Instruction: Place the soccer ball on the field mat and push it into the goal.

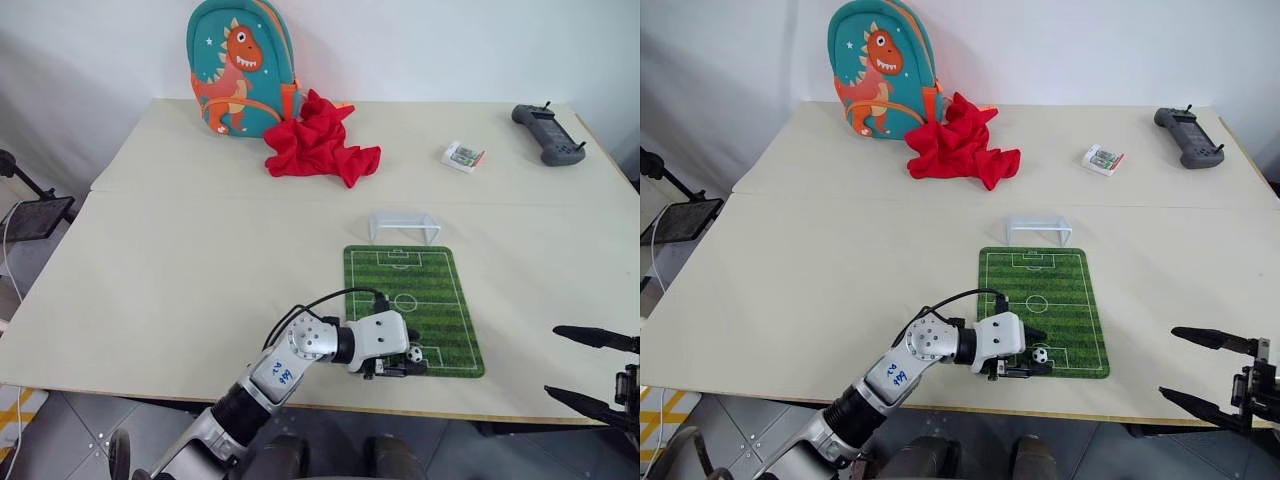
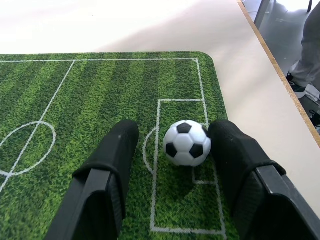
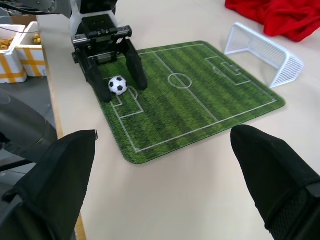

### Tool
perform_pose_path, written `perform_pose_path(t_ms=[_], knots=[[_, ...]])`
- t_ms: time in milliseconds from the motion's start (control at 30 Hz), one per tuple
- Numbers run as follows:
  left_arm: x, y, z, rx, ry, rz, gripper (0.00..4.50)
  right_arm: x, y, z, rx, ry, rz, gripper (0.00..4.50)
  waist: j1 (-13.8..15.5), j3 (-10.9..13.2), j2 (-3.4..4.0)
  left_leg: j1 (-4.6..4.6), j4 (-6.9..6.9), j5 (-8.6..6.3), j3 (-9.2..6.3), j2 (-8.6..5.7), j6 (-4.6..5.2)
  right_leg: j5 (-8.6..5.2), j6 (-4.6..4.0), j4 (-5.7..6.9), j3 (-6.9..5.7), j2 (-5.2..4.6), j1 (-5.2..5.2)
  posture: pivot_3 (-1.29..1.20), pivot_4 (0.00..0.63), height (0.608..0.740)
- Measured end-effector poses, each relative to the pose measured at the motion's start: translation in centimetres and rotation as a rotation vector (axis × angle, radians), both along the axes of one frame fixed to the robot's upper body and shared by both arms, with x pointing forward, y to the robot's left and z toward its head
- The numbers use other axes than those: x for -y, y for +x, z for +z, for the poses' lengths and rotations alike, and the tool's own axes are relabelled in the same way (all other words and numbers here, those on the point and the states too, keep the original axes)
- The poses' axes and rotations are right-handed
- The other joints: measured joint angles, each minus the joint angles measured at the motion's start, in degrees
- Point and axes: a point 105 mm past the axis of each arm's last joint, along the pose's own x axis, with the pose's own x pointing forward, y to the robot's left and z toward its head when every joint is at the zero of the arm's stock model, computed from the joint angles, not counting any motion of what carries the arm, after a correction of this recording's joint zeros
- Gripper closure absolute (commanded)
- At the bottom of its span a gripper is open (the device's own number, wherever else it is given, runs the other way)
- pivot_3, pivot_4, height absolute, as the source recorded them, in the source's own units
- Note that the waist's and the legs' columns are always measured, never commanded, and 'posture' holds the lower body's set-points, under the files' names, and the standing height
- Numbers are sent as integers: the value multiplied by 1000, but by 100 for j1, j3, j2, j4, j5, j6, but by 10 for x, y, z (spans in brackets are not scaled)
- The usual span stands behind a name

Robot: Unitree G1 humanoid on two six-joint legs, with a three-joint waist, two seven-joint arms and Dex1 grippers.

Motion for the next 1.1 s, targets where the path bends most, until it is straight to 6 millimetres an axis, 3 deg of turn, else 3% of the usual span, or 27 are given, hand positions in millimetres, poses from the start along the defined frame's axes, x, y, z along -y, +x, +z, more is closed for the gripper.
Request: perform_pose_path(t_ms=[167, 433, 533, 633, 800, 1100], knots=[[-10, -2, 4, -6, -18, -21, 1807, 2, 0, 1, 2, 3, -7, 0, -2, -1, 1, 0, 0, 0, 0, 2, 0, 0, 0, 1, 0, 0, -2, 0, 150, 740], [-43, -6, 39, 87, -55, -68, 1807, 6, 5, -1, 7, -10, -11, 0, -13, -6, 10, 1, 0, 0, 0, 1, 0, 0, 0, 0, 1, -1, 0, 0, 150, 740], [-56, -11, 40, 74, -55, -60, 2322, 7, 10, 1, 26, -7, -12, 0, -26, -7, 11, 3, -2, 0, -1, 4, 0, 0, 0, 1, 1, -1, 0, 0, 150, 740], [-63, -23, 28, -35, -59, -44, 3171, 8, 12, 0, 25, -10, -12, 0, -25, -8, 14, 2, -3, 0, -1, 3, 0, 0, -1, 0, 4, -2, -1, 0, 150, 740], [-50, -36, 15, -174, -86, -19, 4469, 11, 17, 6, 33, -34, -1, 0, 6, -7, 13, 1, 3, 2, -2, -2, 5, 0, 0, -4, 5, -6, 6, 0, 150, 740], [-18, -45, 10, -220, -104, -26, 4469, 22, 14, 0, -6, -49, -43, 0, -6, -7, 13, 2, 2, 2, 4, -2, 6, 0, -1, -7, 4, -3, 6, 0, 150, 740]])
